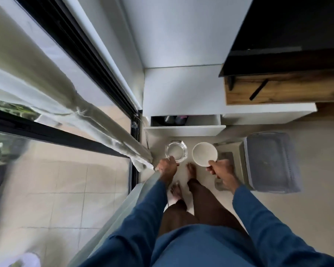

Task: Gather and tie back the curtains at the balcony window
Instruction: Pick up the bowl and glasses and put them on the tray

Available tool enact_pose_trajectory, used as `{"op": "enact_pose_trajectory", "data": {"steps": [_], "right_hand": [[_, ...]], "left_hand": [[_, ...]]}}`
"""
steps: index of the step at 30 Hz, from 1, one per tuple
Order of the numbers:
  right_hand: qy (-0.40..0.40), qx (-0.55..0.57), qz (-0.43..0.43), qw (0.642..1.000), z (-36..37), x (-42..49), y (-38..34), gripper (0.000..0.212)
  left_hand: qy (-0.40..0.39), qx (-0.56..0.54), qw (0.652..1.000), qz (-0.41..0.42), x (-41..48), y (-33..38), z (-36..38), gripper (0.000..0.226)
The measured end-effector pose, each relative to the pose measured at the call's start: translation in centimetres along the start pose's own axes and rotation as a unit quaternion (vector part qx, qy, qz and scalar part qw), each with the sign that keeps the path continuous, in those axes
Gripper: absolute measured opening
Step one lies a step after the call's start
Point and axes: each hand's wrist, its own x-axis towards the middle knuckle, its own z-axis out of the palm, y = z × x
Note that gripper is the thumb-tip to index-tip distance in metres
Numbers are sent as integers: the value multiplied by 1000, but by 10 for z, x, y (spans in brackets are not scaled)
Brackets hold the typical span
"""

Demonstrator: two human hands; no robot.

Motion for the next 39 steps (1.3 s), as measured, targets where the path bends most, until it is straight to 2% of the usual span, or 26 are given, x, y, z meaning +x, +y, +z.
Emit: {"op": "enact_pose_trajectory", "data": {"steps": [5,8,13,17,21,26,29,32,39], "right_hand": [[18,48,33,998,-37,-13,46,19],[37,64,46,996,-62,-11,64,18],[61,95,56,992,-113,0,85,15],[73,91,57,992,-156,28,98,19],[60,94,66,992,-199,81,122,25],[47,98,47,993,-257,153,147,27],[56,105,38,992,-291,197,156,19],[58,100,36,993,-314,244,166,24],[34,105,44,993,-323,339,182,26]], "left_hand": [[-87,82,993,13,-26,-15,27,59],[-69,79,994,43,-31,-22,55,65],[-55,105,992,46,-68,-5,95,38],[-51,112,991,49,-74,1,140,35],[-32,95,994,51,-83,8,202,33],[-10,80,996,29,-97,27,294,15],[-10,51,999,-9,-92,31,359,19],[-10,17,999,-43,-79,37,418,37],[-8,-46,995,-85,-20,52,512,31]]}}
